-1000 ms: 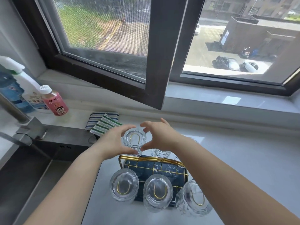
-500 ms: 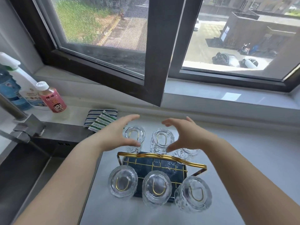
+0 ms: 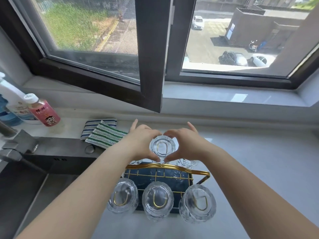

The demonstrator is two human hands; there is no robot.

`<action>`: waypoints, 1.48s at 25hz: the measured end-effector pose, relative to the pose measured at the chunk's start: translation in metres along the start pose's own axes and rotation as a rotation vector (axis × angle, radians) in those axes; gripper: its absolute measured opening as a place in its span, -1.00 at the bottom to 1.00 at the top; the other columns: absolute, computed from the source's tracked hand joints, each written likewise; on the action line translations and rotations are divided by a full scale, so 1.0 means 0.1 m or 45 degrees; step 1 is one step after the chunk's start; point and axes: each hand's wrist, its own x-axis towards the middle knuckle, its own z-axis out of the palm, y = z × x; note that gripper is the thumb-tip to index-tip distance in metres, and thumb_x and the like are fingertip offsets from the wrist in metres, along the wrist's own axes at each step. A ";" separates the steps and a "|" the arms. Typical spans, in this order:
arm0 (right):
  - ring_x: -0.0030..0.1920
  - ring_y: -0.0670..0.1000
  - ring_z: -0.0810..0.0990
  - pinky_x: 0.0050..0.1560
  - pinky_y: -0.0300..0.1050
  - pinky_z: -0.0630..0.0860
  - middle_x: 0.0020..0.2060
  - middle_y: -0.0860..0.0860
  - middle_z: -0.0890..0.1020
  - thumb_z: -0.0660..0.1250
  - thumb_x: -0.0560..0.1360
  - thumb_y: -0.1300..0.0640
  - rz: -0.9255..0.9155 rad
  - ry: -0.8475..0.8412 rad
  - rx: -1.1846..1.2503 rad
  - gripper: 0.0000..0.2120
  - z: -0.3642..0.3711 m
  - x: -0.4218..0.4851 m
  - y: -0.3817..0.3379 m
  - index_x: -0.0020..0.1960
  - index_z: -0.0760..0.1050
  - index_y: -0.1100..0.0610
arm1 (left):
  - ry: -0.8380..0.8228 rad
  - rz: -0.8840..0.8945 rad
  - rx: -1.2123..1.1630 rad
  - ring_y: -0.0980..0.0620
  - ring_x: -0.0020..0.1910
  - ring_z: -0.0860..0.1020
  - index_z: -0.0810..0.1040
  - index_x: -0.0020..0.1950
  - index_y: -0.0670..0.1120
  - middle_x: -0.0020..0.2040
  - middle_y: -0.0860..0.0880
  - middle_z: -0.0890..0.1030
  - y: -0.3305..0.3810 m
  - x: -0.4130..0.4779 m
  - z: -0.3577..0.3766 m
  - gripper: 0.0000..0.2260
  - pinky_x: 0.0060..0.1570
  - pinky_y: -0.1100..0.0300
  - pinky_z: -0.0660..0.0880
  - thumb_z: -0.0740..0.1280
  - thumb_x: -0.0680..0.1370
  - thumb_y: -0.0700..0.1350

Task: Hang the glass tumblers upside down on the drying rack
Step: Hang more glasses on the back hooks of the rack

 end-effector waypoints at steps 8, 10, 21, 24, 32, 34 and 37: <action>0.32 0.03 0.44 0.48 0.20 -0.23 0.24 -0.06 0.56 0.47 0.24 -0.22 0.015 -0.012 0.024 -0.31 0.02 0.03 0.01 0.29 0.36 -0.03 | 0.038 -0.046 -0.053 0.01 0.39 0.22 0.29 0.36 0.12 0.30 0.00 0.46 -0.03 -0.03 0.02 -0.31 0.42 -0.08 -0.29 0.46 0.30 0.18; 0.32 0.02 0.44 0.46 0.19 -0.25 0.25 -0.06 0.55 0.47 0.23 -0.22 0.018 -0.021 0.037 -0.28 0.03 0.03 0.01 0.31 0.33 -0.04 | 0.039 -0.050 -0.065 0.01 0.40 0.22 0.28 0.37 0.12 0.31 0.01 0.46 -0.02 -0.04 0.02 -0.31 0.42 -0.08 -0.28 0.46 0.30 0.17; 0.27 -0.09 0.42 0.21 -0.16 0.37 0.27 -0.09 0.48 0.60 0.16 0.03 0.257 0.029 0.629 -0.17 -0.02 -0.63 0.65 0.34 0.30 -0.08 | 0.053 0.188 -0.178 0.08 0.41 0.24 0.25 0.40 0.02 0.36 0.06 0.41 0.44 0.13 -0.03 -0.28 0.44 0.09 -0.23 0.47 0.32 0.12; 0.20 -0.09 0.47 0.21 -0.13 0.42 0.23 -0.08 0.49 0.60 0.18 0.12 0.265 0.062 0.731 -0.19 0.09 -0.61 0.66 0.33 0.31 -0.02 | -0.033 0.220 -0.093 0.04 0.39 0.26 0.28 0.37 0.00 0.34 0.01 0.44 0.60 0.25 0.07 -0.28 0.44 0.06 -0.21 0.48 0.30 0.12; 0.12 -0.06 0.53 0.14 -0.10 0.54 0.14 -0.07 0.55 0.59 0.20 0.19 0.258 0.149 0.850 -0.35 0.12 -0.61 0.68 0.22 0.42 0.01 | 0.027 0.193 -0.015 0.04 0.36 0.29 0.35 0.33 0.05 0.29 0.02 0.49 0.63 0.32 0.13 -0.36 0.44 -0.04 -0.26 0.45 0.32 0.16; 0.12 -0.06 0.54 0.13 -0.10 0.55 0.14 -0.06 0.55 0.59 0.19 0.19 0.252 0.155 0.857 -0.35 0.12 -0.60 0.69 0.21 0.43 0.01 | 0.032 0.189 -0.019 0.04 0.35 0.30 0.36 0.32 0.06 0.27 0.03 0.50 0.63 0.32 0.12 -0.37 0.44 -0.05 -0.26 0.45 0.31 0.16; 0.11 -0.05 0.53 0.12 -0.12 0.54 0.12 -0.08 0.54 0.60 0.19 0.18 0.253 0.143 0.854 -0.35 0.10 -0.60 0.69 0.21 0.43 0.00 | 0.031 0.176 -0.029 0.04 0.34 0.32 0.36 0.32 0.06 0.25 0.04 0.51 0.64 0.32 0.11 -0.37 0.44 -0.05 -0.25 0.45 0.31 0.16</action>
